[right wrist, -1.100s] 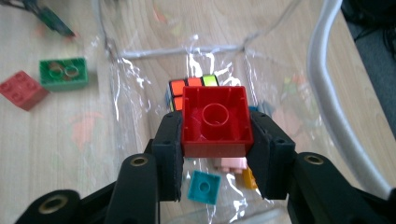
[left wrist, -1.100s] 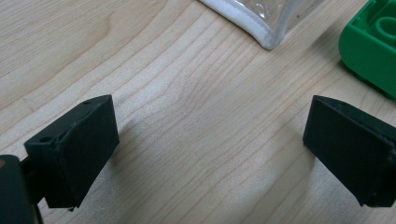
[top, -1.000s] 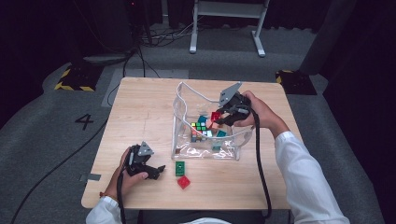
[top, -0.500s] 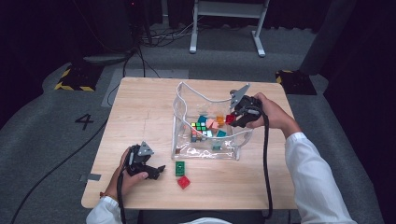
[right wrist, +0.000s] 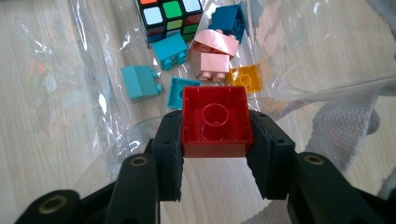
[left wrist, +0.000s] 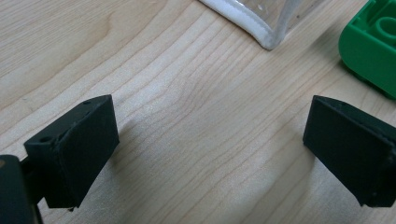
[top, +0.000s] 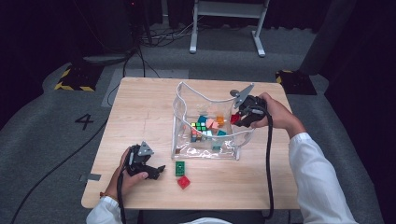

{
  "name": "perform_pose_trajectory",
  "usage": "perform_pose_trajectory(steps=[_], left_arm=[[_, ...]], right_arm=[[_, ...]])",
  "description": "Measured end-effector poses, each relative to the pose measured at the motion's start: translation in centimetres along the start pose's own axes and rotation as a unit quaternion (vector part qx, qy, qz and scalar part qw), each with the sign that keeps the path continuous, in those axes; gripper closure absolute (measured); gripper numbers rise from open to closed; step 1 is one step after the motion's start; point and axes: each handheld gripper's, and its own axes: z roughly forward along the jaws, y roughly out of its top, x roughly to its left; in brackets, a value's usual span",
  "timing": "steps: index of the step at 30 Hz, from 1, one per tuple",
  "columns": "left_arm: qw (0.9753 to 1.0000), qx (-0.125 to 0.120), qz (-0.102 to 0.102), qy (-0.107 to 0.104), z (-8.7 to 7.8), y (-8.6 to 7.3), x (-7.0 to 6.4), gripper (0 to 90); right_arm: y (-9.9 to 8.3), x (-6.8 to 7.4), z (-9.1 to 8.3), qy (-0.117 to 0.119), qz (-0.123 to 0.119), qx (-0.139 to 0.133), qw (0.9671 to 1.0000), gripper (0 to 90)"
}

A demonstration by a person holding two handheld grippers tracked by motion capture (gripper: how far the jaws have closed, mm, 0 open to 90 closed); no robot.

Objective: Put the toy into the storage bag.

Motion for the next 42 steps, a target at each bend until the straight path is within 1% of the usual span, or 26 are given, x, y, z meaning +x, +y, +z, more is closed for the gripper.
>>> perform_pose_trajectory(steps=[11,12,15,16,17,19,20,21,23,25,27,28,29,30,31,32,34,36,37,38,39,40,42], left_arm=[[1.0,0.0,0.0,0.0,0.0,0.0,0.0,3.5],[1.0,0.0,0.0,0.0,0.0,0.0,0.0,3.5],[1.0,0.0,0.0,0.0,0.0,0.0,0.0,3.5],[1.0,0.0,0.0,0.0,0.0,0.0,0.0,3.5],[1.0,0.0,0.0,0.0,0.0,0.0,0.0,3.5],[1.0,0.0,0.0,0.0,0.0,0.0,0.0,3.5],[1.0,0.0,0.0,0.0,0.0,0.0,0.0,3.5],[1.0,0.0,0.0,0.0,0.0,0.0,0.0,3.5],[1.0,0.0,0.0,0.0,0.0,0.0,0.0,3.5],[1.0,0.0,0.0,0.0,0.0,0.0,0.0,3.5],[1.0,0.0,0.0,0.0,0.0,0.0,0.0,3.5],[1.0,0.0,0.0,0.0,0.0,0.0,0.0,3.5],[1.0,0.0,0.0,0.0,0.0,0.0,0.0,3.5],[1.0,0.0,0.0,0.0,0.0,0.0,0.0,3.5],[1.0,0.0,0.0,0.0,0.0,0.0,0.0,3.5],[1.0,0.0,0.0,0.0,0.0,0.0,0.0,3.5],[1.0,0.0,0.0,0.0,0.0,0.0,0.0,3.5],[1.0,0.0,0.0,0.0,0.0,0.0,0.0,3.5],[1.0,0.0,0.0,0.0,0.0,0.0,0.0,3.5],[1.0,0.0,0.0,0.0,0.0,0.0,0.0,3.5],[1.0,0.0,0.0,0.0,0.0,0.0,0.0,3.5],[1.0,0.0,0.0,0.0,0.0,0.0,0.0,3.5],[1.0,0.0,0.0,0.0,0.0,0.0,0.0,3.5]], right_arm=[[0.0,0.2,-0.1,0.0,0.001,-0.01,1.0,58.9],[0.0,0.2,-0.1,-0.002,-0.002,-0.015,0.9999,58.8],[-0.1,0.2,-0.4,-0.005,-0.002,-0.027,0.9996,56.4],[-0.2,0.3,-0.5,-0.005,-0.004,-0.038,0.9992,55.4],[-0.2,0.3,-0.7,-0.006,-0.003,-0.044,0.999,54.2],[-0.3,0.3,-1.0,-0.005,0.004,-0.059,0.9982,52.8],[-0.4,0.4,-1.3,-0.005,0.01,-0.06,0.9981,52.4],[-0.5,0.4,-1.4,-0.008,0.013,-0.072,0.9973,51.5],[-0.7,0.6,-1.7,-0.006,0.016,-0.09,0.9958,49.0],[-0.9,0.6,-2.2,-0.01,0.012,-0.104,0.9944,47.5],[-1.2,0.8,-2.7,-0.016,0.015,-0.124,0.992,44.2],[-1.3,0.8,-3.1,-0.022,0.02,-0.128,0.9914,43.3],[-1.5,0.8,-3.5,-0.027,0.02,-0.14,0.9896,42.1],[-1.7,0.8,-3.9,-0.028,0.029,-0.151,0.9877,40.1],[-1.9,0.9,-4.3,-0.037,0.033,-0.161,0.9858,39.2],[-2.2,1.0,-4.6,-0.044,0.038,-0.173,0.9833,37.4],[-2.7,1.1,-5.3,-0.058,0.049,-0.187,0.9794,31.5],[-3.4,1.3,-6.0,-0.07,0.064,-0.202,0.9747,29.4],[-3.7,1.3,-6.3,-0.075,0.067,-0.21,0.9724,27.8],[-4.2,1.3,-6.7,-0.079,0.078,-0.224,0.9682,26.6],[-4.5,1.3,-6.9,-0.081,0.084,-0.23,0.9662,26.2],[-4.9,1.4,-7.3,-0.088,0.09,-0.237,0.9632,25.4],[-5.7,1.6,-7.8,-0.1,0.097,-0.247,0.9589,24.5]])
